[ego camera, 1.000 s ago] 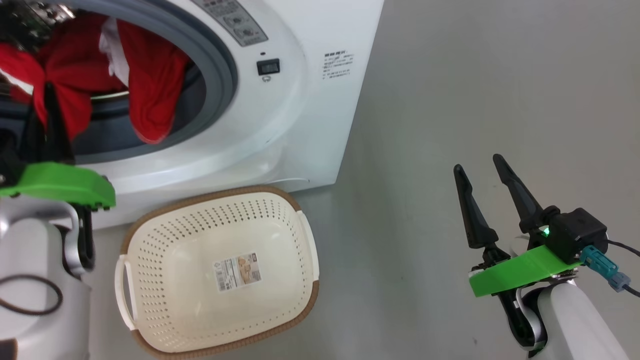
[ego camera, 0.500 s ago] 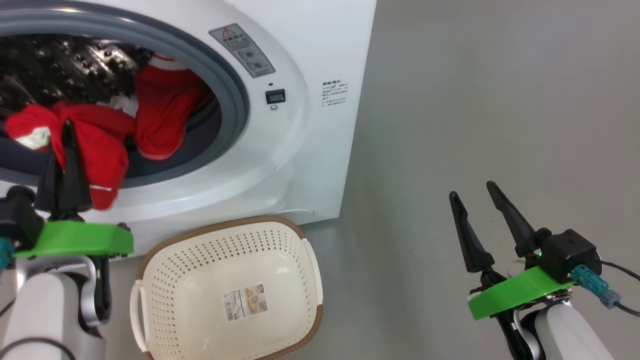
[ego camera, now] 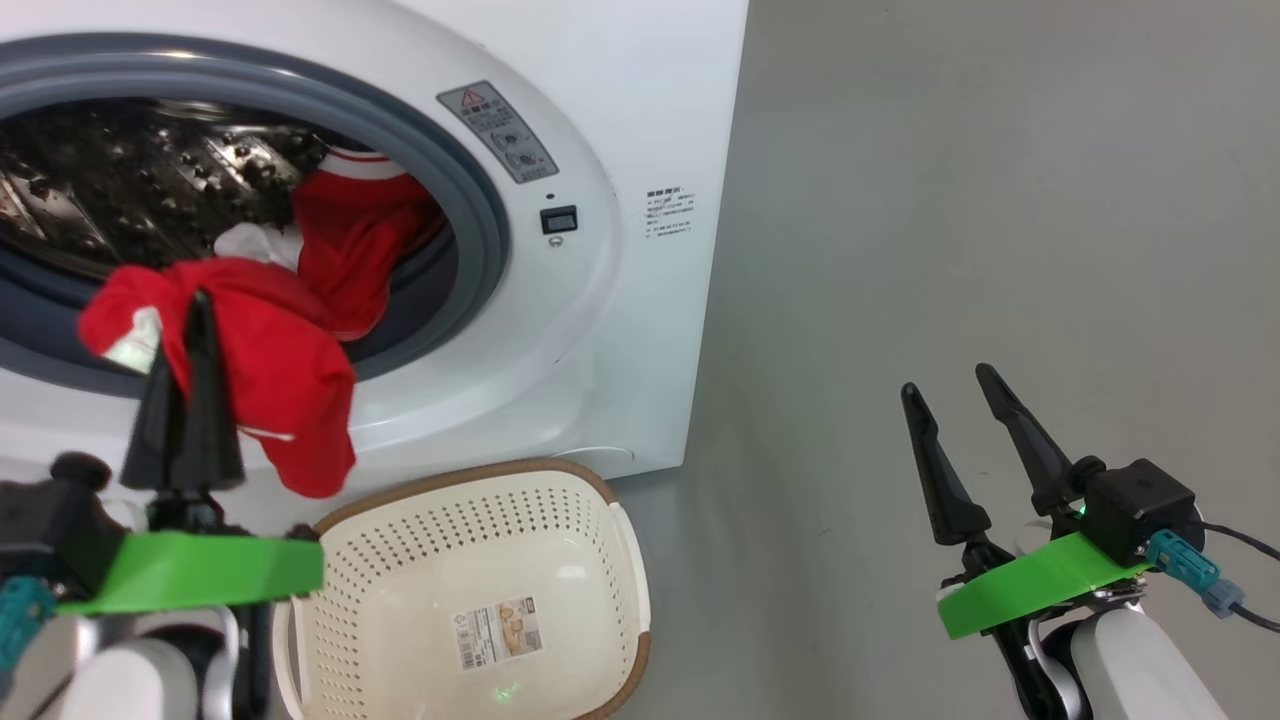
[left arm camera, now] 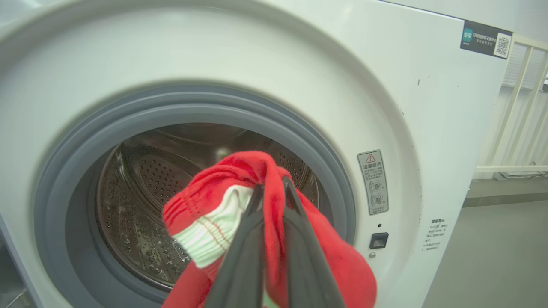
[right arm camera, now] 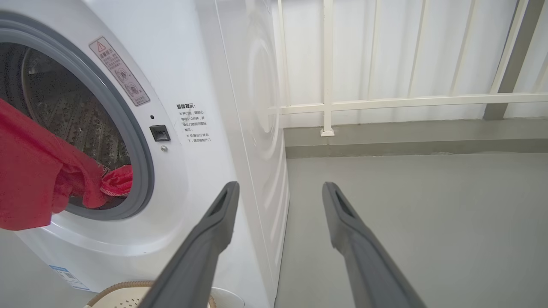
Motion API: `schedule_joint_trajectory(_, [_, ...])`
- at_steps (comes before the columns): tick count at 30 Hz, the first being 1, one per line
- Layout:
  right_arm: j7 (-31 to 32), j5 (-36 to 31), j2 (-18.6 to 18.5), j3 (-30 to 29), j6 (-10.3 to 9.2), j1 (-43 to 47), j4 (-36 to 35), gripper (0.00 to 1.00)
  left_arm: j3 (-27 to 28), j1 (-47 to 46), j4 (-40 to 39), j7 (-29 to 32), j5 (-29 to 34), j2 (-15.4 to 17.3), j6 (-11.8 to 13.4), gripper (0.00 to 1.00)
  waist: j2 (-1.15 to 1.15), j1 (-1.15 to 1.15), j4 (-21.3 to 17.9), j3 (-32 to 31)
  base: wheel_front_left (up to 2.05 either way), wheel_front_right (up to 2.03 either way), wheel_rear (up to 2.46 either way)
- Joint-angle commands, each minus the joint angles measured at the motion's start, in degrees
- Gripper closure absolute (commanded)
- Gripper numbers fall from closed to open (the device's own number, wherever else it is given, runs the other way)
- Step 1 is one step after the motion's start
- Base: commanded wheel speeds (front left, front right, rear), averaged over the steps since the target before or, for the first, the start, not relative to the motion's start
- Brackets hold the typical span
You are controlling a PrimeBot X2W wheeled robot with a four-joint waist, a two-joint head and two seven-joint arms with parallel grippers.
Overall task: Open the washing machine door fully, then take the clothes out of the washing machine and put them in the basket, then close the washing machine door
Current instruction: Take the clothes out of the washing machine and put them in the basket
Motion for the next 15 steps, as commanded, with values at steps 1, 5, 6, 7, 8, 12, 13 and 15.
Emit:
schedule_joint_trajectory(1, [-0.37,0.58,-0.21,0.75,0.36,0.57,-1.34,0.00,1.52,0.33,-2.47,0.47,-0.32,0.65,0.34,1.00,0.00,0.00,0.12,-0.18,0.00,0.00,0.00])
schedule_joint_trajectory(5, [-0.37,0.54,-0.38,0.33,0.36,0.80,-1.50,0.00,0.01,3.46,-4.68,1.78,-1.16,-0.60,0.39,1.00,0.00,0.00,0.41,-0.57,0.00,0.00,0.00])
schedule_joint_trajectory(6, [-0.37,0.52,-0.43,0.27,0.36,0.83,-1.58,0.00,-0.29,4.17,-4.64,2.02,-1.38,-0.87,0.49,1.00,0.00,0.00,0.46,-0.58,0.00,0.00,0.00])
schedule_joint_trajectory(7, [-0.37,0.50,-0.48,0.24,0.36,0.86,-1.66,0.00,-0.64,4.85,-4.40,2.27,-1.61,-1.11,0.52,1.00,0.00,0.00,0.49,-0.54,0.00,0.00,0.00])
schedule_joint_trajectory(8, [-0.37,0.50,-0.53,0.22,0.36,0.88,-1.74,0.00,-1.02,5.43,-4.04,2.49,-1.95,-1.36,0.48,1.00,0.00,0.00,0.53,-0.44,0.00,0.00,0.00])
schedule_joint_trajectory(12, [-0.37,0.44,-0.63,0.27,0.36,0.63,-2.14,0.00,-2.68,6.59,-0.77,3.57,-3.94,-2.22,-0.29,1.00,0.00,0.00,0.81,0.82,0.00,0.00,0.00])
schedule_joint_trajectory(13, [-0.37,0.42,-0.62,0.35,0.36,0.52,-2.19,0.00,-3.06,6.58,0.40,3.71,-4.47,-2.40,-0.53,1.00,0.00,0.00,0.87,1.26,0.00,0.00,0.00])
schedule_joint_trajectory(15, [-0.37,0.38,-0.59,0.48,0.36,0.23,-2.36,0.00,-3.69,6.29,3.27,3.89,-5.43,-2.69,-0.94,1.00,0.00,0.00,0.97,2.25,0.00,0.00,0.00])
